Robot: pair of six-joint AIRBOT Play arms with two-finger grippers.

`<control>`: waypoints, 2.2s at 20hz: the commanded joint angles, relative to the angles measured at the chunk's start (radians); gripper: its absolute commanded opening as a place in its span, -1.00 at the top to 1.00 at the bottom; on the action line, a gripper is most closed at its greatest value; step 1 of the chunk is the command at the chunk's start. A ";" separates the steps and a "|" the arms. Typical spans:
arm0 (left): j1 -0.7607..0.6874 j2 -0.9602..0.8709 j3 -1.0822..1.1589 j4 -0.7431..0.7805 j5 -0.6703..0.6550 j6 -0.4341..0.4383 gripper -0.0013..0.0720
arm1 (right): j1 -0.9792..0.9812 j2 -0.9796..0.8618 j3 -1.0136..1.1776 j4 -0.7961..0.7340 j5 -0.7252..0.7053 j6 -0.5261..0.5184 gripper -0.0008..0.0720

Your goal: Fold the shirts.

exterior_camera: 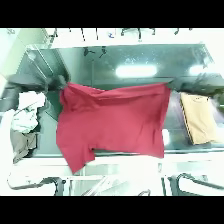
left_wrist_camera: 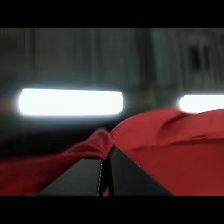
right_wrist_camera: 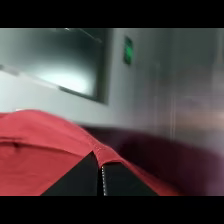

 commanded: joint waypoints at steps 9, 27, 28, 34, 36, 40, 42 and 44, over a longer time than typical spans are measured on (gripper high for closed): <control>0.000 -0.493 0.592 0.049 0.046 -0.095 0.93 | -0.024 -0.419 0.354 0.057 0.043 0.056 0.92; -0.002 -0.319 0.245 0.386 0.388 -0.303 0.93 | -0.013 -0.422 0.360 -0.288 -0.141 0.172 0.92; -0.003 -0.318 0.235 0.386 0.373 -0.304 0.93 | -0.010 -0.424 0.360 -0.288 -0.134 0.177 0.92; -0.003 -0.320 0.227 0.385 0.320 -0.310 0.93 | 0.036 -0.444 0.360 -0.373 -0.102 0.220 0.92; -0.003 -0.320 0.227 0.377 0.318 -0.310 0.93 | 0.044 -0.447 0.360 -0.373 -0.102 0.221 0.92; -0.003 -0.320 0.229 0.375 0.321 -0.310 0.93 | 0.045 -0.446 0.360 -0.373 -0.129 0.232 0.91; -0.003 -0.320 0.250 0.374 0.345 -0.310 0.70 | 0.045 -0.437 0.361 -0.373 -0.156 0.232 0.11; -0.002 -0.320 0.309 0.374 0.409 -0.314 -0.96 | 0.039 -0.407 0.365 -0.373 -0.201 0.236 -0.05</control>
